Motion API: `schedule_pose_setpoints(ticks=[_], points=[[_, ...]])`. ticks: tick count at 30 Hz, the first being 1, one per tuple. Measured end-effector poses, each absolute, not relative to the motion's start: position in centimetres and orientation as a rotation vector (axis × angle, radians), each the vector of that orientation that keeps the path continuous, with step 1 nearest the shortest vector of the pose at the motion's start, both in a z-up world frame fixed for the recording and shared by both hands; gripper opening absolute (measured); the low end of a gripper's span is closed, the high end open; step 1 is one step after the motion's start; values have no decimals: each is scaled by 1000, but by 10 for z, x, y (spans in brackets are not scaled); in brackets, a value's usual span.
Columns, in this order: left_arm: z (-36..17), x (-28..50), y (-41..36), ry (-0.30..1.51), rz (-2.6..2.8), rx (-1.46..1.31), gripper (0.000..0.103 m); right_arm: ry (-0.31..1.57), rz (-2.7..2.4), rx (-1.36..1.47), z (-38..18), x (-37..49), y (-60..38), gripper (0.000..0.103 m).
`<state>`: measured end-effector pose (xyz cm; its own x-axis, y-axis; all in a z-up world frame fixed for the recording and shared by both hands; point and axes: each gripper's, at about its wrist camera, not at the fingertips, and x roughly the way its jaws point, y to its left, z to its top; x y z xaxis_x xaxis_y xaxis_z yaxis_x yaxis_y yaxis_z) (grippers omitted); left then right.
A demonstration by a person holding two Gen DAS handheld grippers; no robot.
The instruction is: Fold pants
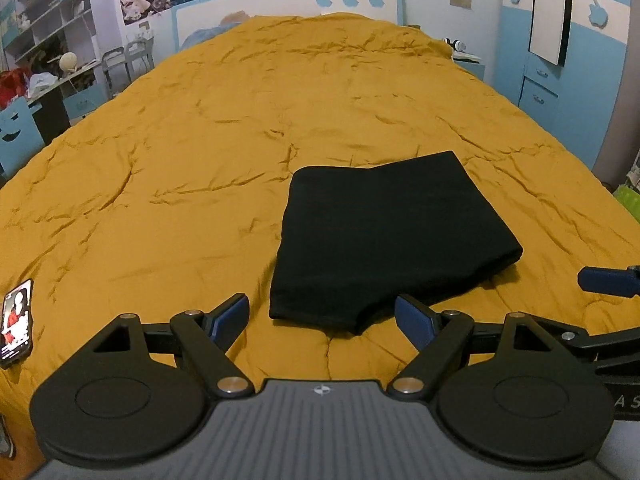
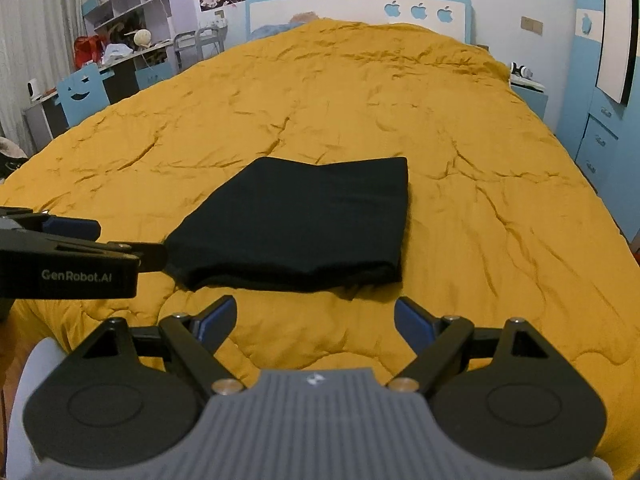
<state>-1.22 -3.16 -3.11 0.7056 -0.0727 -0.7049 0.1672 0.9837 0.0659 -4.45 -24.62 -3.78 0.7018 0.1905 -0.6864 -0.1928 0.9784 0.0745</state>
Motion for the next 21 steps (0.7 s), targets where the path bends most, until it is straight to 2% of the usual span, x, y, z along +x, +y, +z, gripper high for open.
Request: schedule_pose_setpoints(ticks=[21], points=[[-28, -17, -36, 780, -136, 134, 97, 750, 193, 13, -33, -48, -254, 82]])
